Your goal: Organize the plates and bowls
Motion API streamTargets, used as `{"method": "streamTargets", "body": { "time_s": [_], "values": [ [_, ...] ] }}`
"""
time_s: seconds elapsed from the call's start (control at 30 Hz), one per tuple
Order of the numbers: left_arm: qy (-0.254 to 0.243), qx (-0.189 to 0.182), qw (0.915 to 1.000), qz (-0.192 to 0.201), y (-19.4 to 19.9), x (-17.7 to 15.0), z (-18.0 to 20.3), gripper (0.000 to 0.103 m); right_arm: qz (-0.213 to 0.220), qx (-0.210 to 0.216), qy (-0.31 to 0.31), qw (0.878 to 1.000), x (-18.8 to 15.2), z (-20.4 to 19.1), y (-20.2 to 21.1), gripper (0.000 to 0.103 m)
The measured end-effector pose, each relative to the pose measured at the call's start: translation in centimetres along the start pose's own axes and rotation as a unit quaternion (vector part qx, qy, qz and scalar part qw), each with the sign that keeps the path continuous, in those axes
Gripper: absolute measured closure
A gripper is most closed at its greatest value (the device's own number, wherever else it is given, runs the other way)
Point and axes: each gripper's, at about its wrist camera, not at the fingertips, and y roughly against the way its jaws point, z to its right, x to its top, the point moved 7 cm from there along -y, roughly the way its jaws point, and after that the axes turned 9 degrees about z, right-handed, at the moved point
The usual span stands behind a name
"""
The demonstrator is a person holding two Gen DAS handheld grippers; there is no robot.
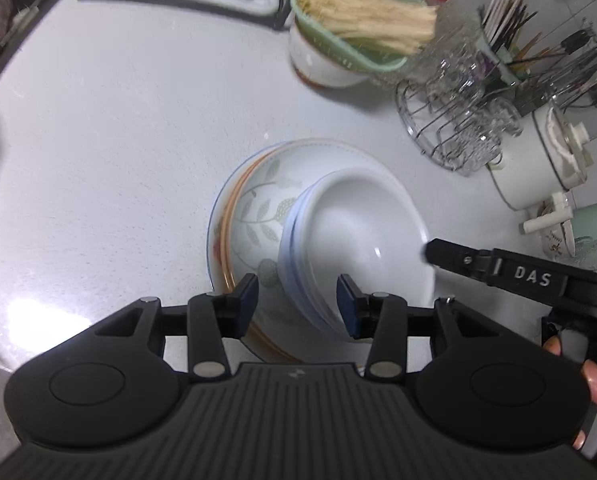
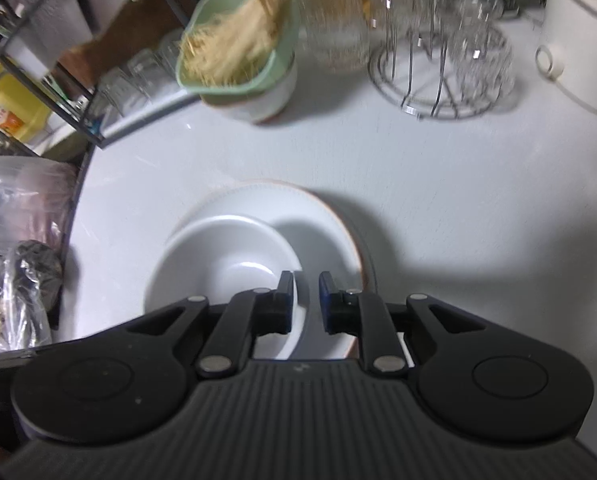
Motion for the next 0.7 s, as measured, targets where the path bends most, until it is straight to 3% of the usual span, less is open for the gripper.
{"method": "streamTargets", "body": {
  "time_s": [0.13, 0.27, 0.4, 0.47, 0.6, 0.7],
  "values": [
    [-0.015, 0.010, 0.9994, 0.031, 3.5, -0.2, 1.2, 0.054, 0.039, 0.013, 0.008, 0.999, 0.8, 0.2, 3.4, 0.069],
    [-0.017, 0.015, 0.9976, 0.065, 7.7, -0.7, 2.8, 0.050, 0.082, 0.019, 0.019, 0.996, 1.2, 0.5, 7.3, 0.034],
    [-0.050, 0.036, 0.9924, 0.107, 12.0, -1.4, 4.3, 0.034, 0.122, 0.030, 0.031, 0.992, 1.1, 1.0, 11.2, 0.027],
    [-0.066, 0.049, 0.9880, 0.131, 14.4, -1.8, 4.9, 0.026, 0.145, 0.029, 0.035, 0.988, 0.9, 1.5, 13.3, 0.016],
    [-0.092, 0.063, 0.9786, 0.173, 18.6, -3.1, 6.2, 0.012, 0.186, 0.025, 0.042, 0.981, -0.1, 2.6, 17.0, 0.016],
    [-0.095, 0.065, 0.9748, 0.190, 20.6, -4.6, 7.1, 0.008, 0.203, 0.025, 0.051, 0.978, -1.2, 3.1, 19.1, 0.016]
  ]
}}
